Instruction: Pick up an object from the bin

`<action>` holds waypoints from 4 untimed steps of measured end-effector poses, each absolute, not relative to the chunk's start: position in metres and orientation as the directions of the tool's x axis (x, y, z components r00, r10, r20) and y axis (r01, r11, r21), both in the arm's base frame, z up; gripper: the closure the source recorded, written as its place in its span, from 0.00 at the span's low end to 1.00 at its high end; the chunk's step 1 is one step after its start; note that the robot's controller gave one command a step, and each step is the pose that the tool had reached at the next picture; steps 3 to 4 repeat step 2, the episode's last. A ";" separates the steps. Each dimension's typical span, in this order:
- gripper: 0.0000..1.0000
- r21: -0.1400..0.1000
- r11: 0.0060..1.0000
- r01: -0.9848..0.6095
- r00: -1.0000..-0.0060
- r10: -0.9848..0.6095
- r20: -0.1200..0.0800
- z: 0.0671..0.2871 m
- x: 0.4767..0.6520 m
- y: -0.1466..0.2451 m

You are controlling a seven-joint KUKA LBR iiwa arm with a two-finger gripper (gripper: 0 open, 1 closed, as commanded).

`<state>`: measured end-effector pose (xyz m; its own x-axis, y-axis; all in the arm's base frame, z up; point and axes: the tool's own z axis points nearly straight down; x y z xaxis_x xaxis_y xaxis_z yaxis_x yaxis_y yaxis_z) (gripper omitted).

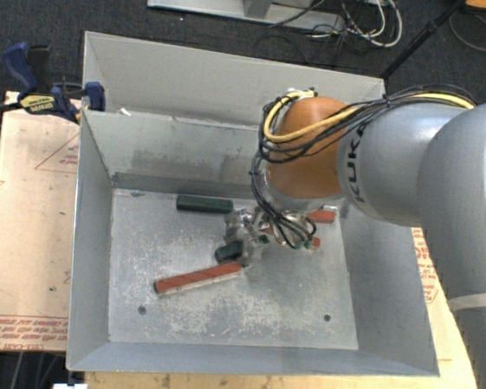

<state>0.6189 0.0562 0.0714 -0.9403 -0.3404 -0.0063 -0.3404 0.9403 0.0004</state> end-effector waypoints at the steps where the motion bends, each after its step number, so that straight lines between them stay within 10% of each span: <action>1: 1.00 0.000 0.940 -0.341 -0.940 -0.341 -0.006 0.071 0.619 0.056; 2: 1.00 -0.001 0.949 -0.315 -0.949 -0.315 -0.008 0.232 0.631 0.068; 4: 1.00 -0.001 0.949 -0.315 -0.949 -0.315 -0.008 0.232 0.631 0.068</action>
Offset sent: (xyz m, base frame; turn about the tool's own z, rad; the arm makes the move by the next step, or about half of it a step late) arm 0.0104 0.0111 0.1584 0.0280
